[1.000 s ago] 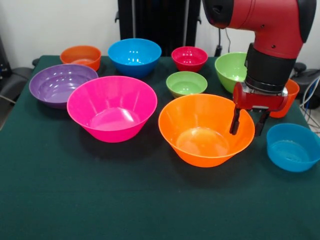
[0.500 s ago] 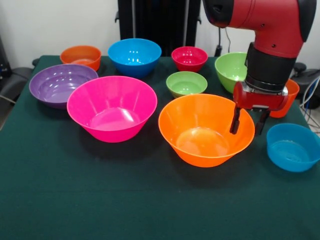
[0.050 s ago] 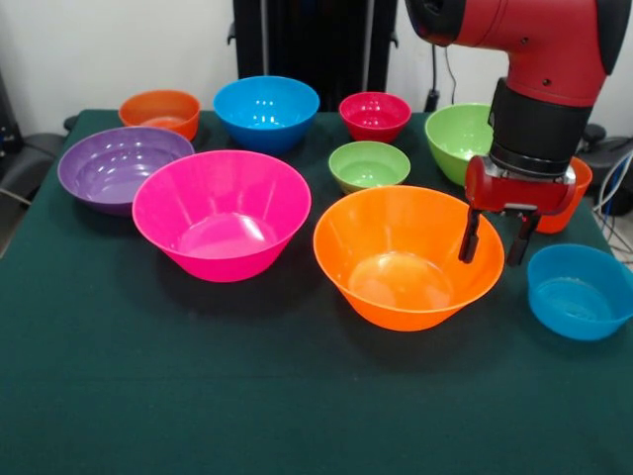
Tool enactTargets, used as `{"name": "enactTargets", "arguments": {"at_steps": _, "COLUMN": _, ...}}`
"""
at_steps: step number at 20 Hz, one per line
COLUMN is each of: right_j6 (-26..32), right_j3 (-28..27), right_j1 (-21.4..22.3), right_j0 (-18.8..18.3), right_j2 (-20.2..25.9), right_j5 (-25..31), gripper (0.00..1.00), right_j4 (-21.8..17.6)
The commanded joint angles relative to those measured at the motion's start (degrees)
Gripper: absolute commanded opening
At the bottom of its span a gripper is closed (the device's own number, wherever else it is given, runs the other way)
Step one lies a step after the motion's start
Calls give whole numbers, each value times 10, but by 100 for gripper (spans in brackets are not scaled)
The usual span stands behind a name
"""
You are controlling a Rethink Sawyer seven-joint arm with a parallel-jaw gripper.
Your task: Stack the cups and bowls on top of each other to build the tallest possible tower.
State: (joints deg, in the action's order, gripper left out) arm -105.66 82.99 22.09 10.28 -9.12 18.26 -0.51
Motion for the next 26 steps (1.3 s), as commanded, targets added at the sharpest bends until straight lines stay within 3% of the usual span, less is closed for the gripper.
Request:
{"name": "enactTargets", "arguments": {"at_steps": 1, "right_j6": -47, "right_j3": 6, "right_j1": -3, "right_j0": 6, "right_j2": 52, "right_j5": 53, "gripper": 100, "right_j4": -2}}
{"name": "enactTargets", "arguments": {"at_steps": 26, "right_j6": -47, "right_j3": 14, "right_j1": 13, "right_j0": 6, "right_j2": 51, "right_j5": 64, "gripper": 100, "right_j4": -1}}
